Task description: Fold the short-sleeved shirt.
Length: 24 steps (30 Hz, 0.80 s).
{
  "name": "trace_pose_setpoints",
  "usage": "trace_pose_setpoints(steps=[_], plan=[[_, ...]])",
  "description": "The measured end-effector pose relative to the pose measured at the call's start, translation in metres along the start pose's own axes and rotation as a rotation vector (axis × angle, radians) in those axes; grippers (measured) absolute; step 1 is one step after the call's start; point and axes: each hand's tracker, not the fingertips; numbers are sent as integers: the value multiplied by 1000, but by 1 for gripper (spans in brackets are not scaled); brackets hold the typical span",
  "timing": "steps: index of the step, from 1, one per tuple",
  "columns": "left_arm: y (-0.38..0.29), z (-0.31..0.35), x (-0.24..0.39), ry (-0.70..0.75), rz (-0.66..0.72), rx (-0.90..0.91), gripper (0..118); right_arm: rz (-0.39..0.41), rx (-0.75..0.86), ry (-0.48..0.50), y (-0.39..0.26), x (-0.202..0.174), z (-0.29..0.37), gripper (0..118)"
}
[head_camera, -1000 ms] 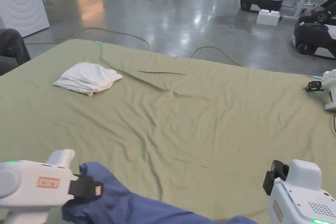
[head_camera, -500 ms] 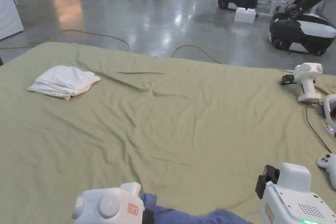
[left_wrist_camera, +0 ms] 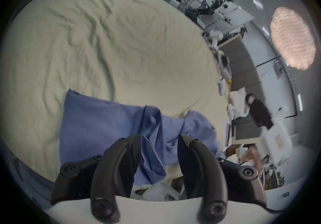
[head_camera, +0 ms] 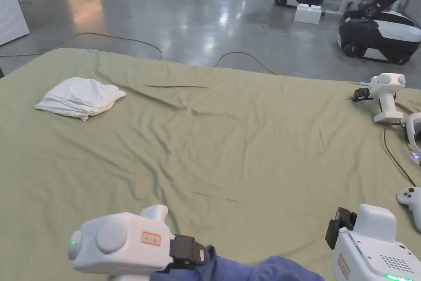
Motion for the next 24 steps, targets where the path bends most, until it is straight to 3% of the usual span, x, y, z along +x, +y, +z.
trace_pose_setpoints(steps=[2, 4, 7, 11, 16, 19, 24], plan=[[1, 10, -1, 10, -23, 21, 40, 0, 1, 1, 0, -1, 1, 0], [1, 6, -4, 90, -77, 14, 21, -1, 0, 2, 0, -1, 1, 0], [-7, -18, -13, 171, -91, -62, 17, 1, -1, 4, 0, -2, 2, 0], [-25, -57, -17, 180, -125, -193, 16, 9, -7, 2, -2, -2, 2, 0], [-43, -76, -7, 12, -106, -207, 16, 15, -22, -5, -6, 1, 2, 0], [-51, -88, -1, 73, -173, -207, 16, 17, -29, -7, -7, 1, 2, 0], [-52, -94, -15, 40, -118, -188, 16, 16, -29, -6, -7, 1, 2, 0]])
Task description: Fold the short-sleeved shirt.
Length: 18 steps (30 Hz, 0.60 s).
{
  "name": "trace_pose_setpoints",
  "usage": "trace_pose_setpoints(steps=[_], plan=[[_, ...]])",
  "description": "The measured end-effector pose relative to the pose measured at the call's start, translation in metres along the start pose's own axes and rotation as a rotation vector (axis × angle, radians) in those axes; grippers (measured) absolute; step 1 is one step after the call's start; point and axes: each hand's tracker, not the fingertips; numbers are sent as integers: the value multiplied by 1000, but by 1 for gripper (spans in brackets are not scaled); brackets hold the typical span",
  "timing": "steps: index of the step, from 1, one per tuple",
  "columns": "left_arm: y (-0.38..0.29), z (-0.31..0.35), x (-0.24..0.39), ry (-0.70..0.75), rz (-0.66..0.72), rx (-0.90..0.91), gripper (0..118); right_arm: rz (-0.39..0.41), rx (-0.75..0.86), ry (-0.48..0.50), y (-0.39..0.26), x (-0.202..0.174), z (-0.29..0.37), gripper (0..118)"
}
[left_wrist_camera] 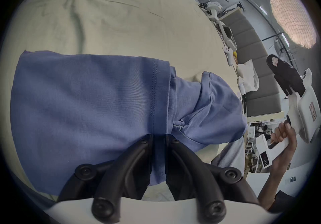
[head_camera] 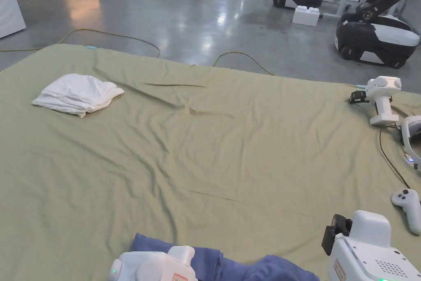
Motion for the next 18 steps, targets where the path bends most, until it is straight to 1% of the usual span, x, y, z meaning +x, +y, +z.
trace_pose_setpoints(steps=[3, 4, 7, 8, 9, 13, 16, 18], plan=[[2, 18, -6, -22, -21, -4, 16, -5, 12, 5, 2, 0, 1, 0], [2, 28, -9, -27, -24, 4, 18, -8, 19, 8, 2, 0, 1, 0], [3, 70, -28, -41, -45, 105, 43, -11, 39, 11, 8, -1, 2, 0], [4, 83, -39, -42, -33, 132, 57, -12, 46, 12, 10, -1, 2, 0], [5, 97, -49, -42, -14, 167, 65, -12, 54, 15, 12, -2, 2, 0], [6, 127, -104, -19, 67, 252, 67, -11, 67, 27, 19, -6, 1, 0], [5, 126, -140, -51, 119, 253, 67, -9, 80, 34, 22, -10, -1, 0], [3, 118, -161, -90, 178, 233, 67, -10, 99, 37, 23, -11, 0, 0]])
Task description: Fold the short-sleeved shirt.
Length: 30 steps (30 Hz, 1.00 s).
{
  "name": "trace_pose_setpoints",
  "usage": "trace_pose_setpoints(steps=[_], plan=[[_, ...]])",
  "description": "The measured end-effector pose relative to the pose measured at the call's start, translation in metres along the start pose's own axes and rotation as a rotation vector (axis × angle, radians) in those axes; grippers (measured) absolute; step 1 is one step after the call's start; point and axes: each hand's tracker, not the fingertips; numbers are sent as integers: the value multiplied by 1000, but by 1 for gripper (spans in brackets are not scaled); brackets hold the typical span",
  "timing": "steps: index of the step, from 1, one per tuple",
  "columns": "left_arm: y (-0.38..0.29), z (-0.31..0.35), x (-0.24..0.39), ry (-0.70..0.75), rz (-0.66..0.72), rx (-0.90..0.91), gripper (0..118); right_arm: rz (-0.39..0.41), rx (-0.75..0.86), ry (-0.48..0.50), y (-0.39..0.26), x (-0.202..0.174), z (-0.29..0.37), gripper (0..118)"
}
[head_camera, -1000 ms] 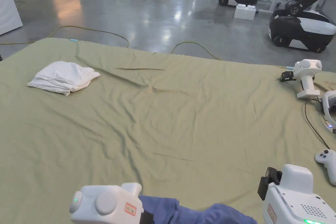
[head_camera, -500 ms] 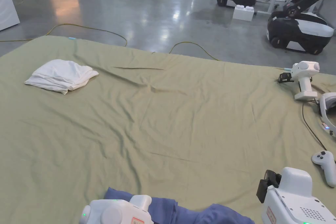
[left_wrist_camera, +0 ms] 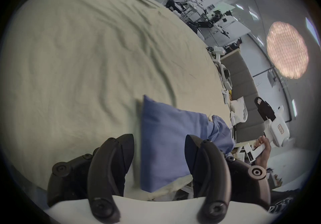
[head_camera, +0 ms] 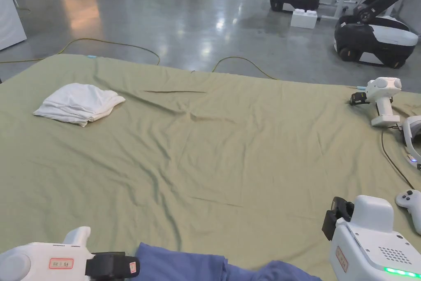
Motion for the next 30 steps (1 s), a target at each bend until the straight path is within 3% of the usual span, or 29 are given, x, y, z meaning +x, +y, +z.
trace_pose_setpoints(steps=[4, 10, 11, 13, 14, 22, 25, 30], plan=[[-2, -24, -25, -132, 109, -58, 67, 1, 44, 2, 4, -2, 5, 0], [-8, -55, -32, -313, 147, -73, 66, 5, 141, 12, 9, -4, 18, 0], [-8, -58, -34, -320, 190, -62, 58, 3, 156, 13, 10, -4, 21, 0], [-8, -62, -33, -303, 184, -55, 16, 2, 177, 12, 12, -5, 25, 0], [-10, -64, -29, -227, 164, -57, 16, 4, 182, 12, 13, -6, 27, 0], [-8, -27, -9, -275, 107, 17, 13, 18, 195, 20, 16, -7, 30, 0], [1, 3, 7, -225, 45, 60, 13, 16, 201, 24, 17, -6, 30, 0], [24, 68, 34, -3, -14, 128, 13, 26, 211, 28, 19, -5, 30, 0]])
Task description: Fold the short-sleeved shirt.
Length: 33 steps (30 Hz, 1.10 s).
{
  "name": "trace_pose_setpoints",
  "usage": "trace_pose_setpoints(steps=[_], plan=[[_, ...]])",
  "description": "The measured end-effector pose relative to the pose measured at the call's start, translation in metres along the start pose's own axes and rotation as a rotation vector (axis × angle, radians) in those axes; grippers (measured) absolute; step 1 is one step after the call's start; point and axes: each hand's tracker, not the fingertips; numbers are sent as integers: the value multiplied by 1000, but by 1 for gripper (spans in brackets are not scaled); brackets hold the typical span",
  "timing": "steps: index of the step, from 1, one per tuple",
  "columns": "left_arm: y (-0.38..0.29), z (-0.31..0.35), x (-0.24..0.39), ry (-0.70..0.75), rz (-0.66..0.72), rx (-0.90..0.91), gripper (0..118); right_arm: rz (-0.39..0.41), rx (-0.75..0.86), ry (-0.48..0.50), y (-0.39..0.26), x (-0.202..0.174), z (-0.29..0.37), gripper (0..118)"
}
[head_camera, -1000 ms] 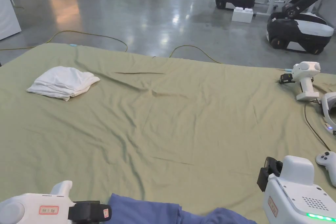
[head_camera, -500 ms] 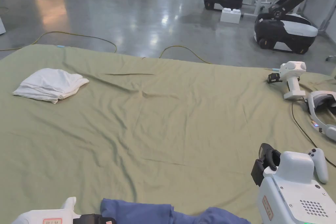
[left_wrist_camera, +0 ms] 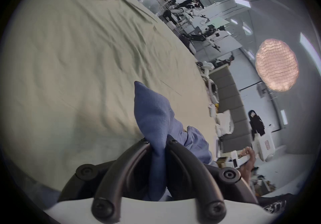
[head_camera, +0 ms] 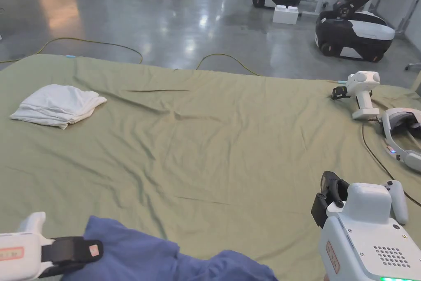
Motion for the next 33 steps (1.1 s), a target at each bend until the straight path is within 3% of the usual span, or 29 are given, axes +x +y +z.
trace_pose_setpoints(steps=[4, 8, 20, 30, 31, 33], plan=[[13, 29, 36, 232, -94, 29, 13, 0, 13, 2, -1, -1, 1, 0], [14, 24, 76, 288, -157, -5, 13, 2, 28, -10, -4, -1, 1, 0], [-28, -79, 184, 187, -383, -215, 13, -17, -7, -38, -14, 14, 3, 0], [-79, -190, 197, 263, -369, -323, 14, -35, -55, -79, -23, 28, 6, 0], [-80, -192, 196, 265, -360, -327, 15, -37, -58, -80, -24, 29, 7, 0], [-81, -184, 197, 220, -321, -323, 30, -36, -63, -82, -24, 30, 7, 0]])
